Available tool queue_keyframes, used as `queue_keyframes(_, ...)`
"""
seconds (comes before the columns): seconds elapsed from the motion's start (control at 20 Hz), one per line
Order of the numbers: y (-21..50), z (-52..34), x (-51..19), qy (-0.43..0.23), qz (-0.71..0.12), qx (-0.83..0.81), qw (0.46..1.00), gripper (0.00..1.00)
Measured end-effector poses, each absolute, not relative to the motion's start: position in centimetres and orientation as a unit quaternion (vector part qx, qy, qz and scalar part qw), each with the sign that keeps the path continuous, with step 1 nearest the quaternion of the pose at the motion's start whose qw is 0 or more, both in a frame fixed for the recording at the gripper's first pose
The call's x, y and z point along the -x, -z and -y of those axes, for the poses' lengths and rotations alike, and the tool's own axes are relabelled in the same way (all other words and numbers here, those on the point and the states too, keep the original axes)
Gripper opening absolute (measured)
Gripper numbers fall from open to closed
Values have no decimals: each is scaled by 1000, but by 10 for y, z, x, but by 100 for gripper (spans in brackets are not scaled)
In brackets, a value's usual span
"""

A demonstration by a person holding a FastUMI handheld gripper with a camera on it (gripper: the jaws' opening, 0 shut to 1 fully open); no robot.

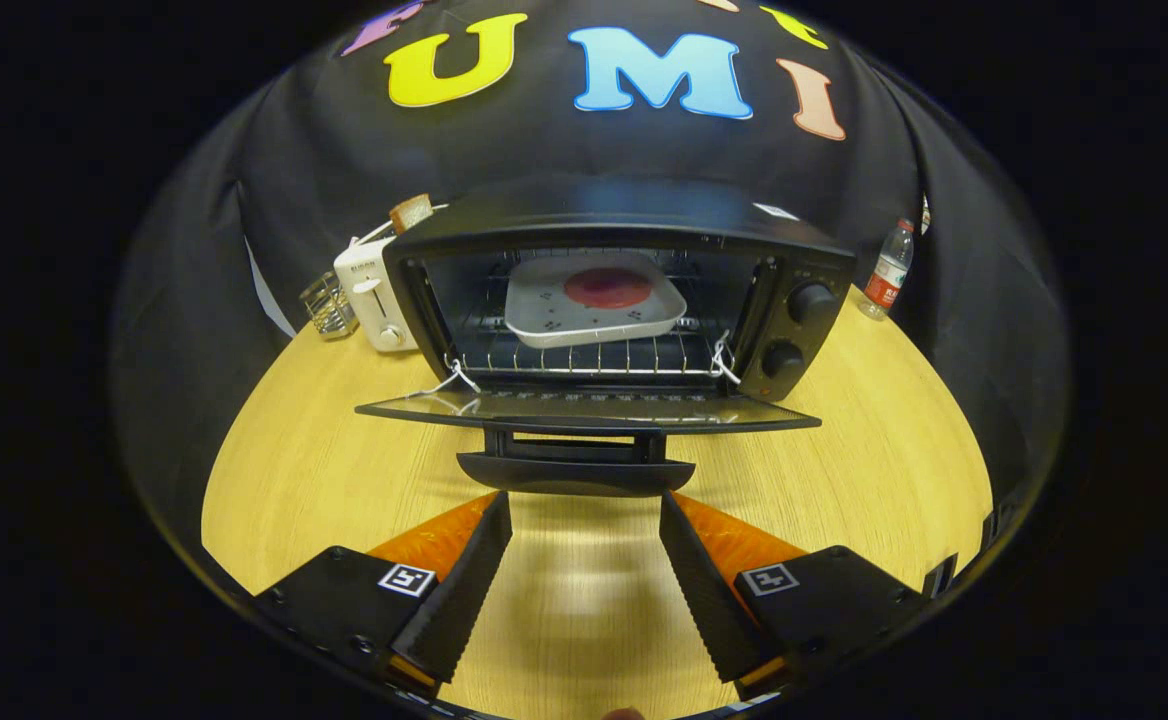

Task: Open the toaster oven, put the food inside, and close the toaster oven door.

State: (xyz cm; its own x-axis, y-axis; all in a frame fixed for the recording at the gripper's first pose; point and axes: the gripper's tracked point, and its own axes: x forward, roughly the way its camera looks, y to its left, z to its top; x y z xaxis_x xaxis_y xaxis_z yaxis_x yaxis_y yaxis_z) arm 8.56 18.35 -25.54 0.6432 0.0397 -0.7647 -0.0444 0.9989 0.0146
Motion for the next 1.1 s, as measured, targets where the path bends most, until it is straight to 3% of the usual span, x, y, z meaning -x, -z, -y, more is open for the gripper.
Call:
queue_keyframes(0.3, 228, -184, -106, -24, -381, 10, 924, 95)
queue_keyframes(0.7, 164, -171, -131, -40, -266, 5, 963, 95)
queue_keyframes(1.1, 100, -126, -84, -67, -181, -9, 981, 95)
